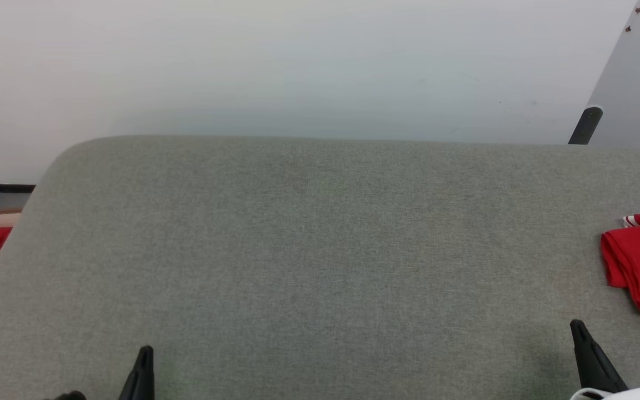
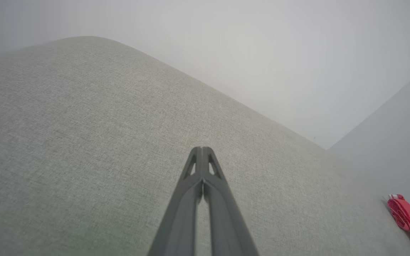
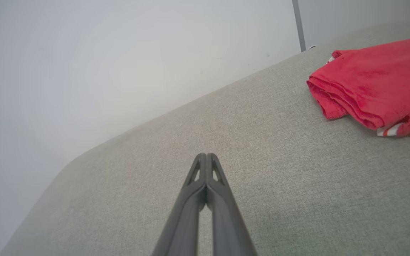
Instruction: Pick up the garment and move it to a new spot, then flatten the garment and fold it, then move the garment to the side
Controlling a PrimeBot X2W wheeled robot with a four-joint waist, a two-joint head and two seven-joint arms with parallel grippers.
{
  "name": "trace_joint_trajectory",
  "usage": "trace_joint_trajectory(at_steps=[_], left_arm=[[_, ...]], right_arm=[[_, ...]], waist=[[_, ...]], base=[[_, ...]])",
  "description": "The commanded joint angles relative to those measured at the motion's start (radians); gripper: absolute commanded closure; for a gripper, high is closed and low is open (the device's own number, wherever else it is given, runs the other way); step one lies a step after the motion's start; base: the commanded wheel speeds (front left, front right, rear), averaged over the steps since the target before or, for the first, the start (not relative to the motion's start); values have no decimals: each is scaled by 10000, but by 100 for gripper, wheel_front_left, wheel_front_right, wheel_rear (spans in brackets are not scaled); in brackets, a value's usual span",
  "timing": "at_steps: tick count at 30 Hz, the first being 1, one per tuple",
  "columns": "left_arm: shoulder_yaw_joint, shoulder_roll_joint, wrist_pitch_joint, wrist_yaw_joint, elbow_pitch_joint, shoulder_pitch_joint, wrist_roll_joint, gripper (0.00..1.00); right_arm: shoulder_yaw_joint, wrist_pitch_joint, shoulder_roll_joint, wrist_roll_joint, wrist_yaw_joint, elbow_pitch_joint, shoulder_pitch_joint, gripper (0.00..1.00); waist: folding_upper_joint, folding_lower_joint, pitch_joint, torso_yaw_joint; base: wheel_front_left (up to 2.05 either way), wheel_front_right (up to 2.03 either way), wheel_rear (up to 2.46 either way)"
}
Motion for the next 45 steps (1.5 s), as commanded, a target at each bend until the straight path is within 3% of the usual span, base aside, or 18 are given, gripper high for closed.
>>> trace_joint_trajectory(at_steps=[1,45], left_arm=[[58,55,43,-4,-99,-255,-302,100],[289,-395,1495,-16,507,-1564,-5640,100]], right_arm=[[-74,19,-17,294,-2,-80,-281,100],[-300,682,312,5586,-4,934,-1374,100]], waist=[[0,0,1,-1],[0,0,69,-73]], base=[[0,0,0],[0,0,0]])
